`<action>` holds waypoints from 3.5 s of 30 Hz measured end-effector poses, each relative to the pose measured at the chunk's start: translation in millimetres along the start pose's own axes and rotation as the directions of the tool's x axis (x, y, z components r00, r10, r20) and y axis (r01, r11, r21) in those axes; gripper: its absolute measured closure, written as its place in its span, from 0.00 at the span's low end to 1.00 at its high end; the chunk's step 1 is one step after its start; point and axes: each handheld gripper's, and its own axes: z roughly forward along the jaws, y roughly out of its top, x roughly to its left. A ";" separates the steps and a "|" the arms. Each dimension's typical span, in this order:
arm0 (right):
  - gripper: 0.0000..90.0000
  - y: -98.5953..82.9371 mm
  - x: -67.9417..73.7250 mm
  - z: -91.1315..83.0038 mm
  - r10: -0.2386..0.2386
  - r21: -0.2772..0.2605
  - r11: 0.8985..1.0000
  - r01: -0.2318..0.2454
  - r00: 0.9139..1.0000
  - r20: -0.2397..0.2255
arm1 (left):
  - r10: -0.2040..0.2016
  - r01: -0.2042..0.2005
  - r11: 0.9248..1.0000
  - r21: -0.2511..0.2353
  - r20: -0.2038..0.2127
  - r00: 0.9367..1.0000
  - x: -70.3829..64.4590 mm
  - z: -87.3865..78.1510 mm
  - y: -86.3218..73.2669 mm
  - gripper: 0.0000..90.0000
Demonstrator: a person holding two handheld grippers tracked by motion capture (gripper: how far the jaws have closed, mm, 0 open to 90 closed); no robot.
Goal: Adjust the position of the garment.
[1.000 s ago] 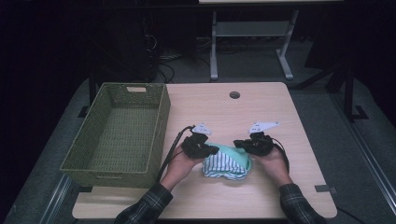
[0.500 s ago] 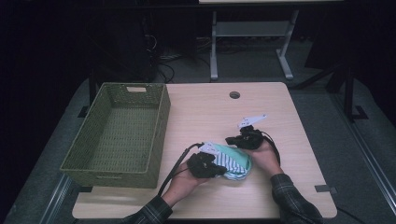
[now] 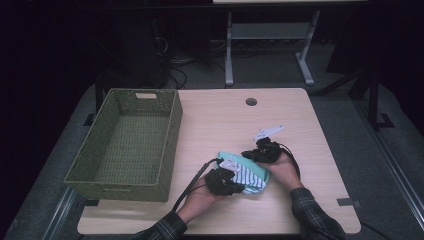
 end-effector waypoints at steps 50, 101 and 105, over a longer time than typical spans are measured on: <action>1.00 -51.2 32.7 -51.9 -0.030 -0.030 0.999 0.030 0.999 -0.011 | -0.013 0.018 1.000 0.021 -0.216 0.976 49.4 -23.7 -8.7 0.98; 0.15 -121.2 29.6 -112.4 0.086 -0.046 0.996 -0.075 0.940 0.330 | 0.131 -0.123 0.990 0.066 -0.138 0.982 29.6 -39.0 11.8 0.22; 0.14 -121.0 30.1 -111.7 0.083 -0.042 0.996 -0.073 0.940 0.332 | 0.162 -0.150 0.984 0.092 -0.145 0.976 27.1 -37.2 18.0 0.19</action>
